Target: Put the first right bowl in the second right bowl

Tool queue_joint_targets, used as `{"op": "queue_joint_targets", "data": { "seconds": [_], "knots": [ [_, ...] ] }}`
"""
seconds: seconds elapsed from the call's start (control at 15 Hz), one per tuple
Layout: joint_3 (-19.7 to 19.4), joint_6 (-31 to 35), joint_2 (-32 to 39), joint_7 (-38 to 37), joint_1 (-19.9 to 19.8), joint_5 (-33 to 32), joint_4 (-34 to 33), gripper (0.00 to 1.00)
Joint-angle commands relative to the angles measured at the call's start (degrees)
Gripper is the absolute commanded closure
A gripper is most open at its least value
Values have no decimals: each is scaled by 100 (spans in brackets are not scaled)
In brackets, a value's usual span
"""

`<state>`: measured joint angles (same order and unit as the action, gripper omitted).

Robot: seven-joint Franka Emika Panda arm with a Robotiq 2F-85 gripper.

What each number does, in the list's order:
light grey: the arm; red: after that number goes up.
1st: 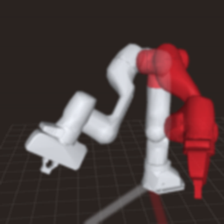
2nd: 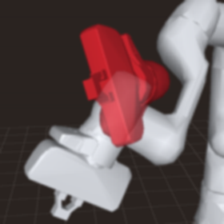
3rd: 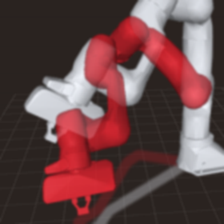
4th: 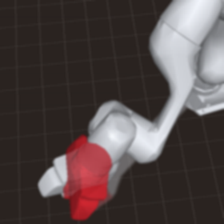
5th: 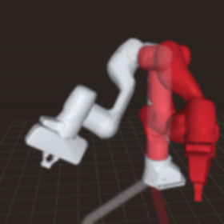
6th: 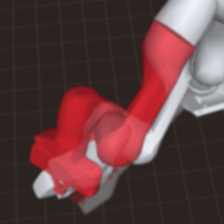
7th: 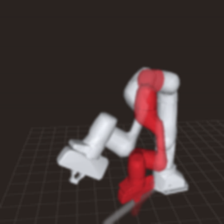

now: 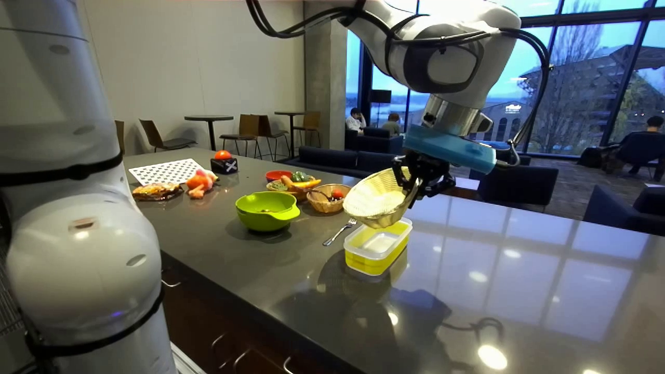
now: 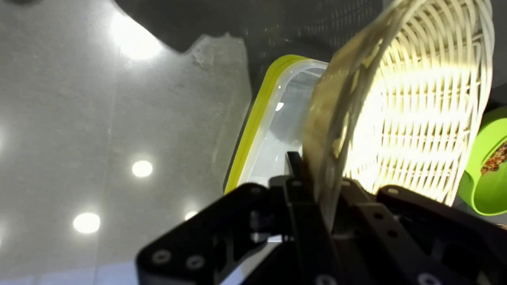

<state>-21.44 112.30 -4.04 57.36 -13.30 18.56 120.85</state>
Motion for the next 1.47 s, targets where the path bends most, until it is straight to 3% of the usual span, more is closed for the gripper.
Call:
{"op": "queue_joint_targets", "data": {
  "seconds": [0.0, 0.8, 1.4],
  "knots": [
    [111, -413, 485, 18, -100, 318, -643, 98],
    [635, -1209, 1699, -795, -387, 596, -1947, 98],
    [942, -1613, 2372, -1177, -769, 767, -2449, 98]
  ]
}}
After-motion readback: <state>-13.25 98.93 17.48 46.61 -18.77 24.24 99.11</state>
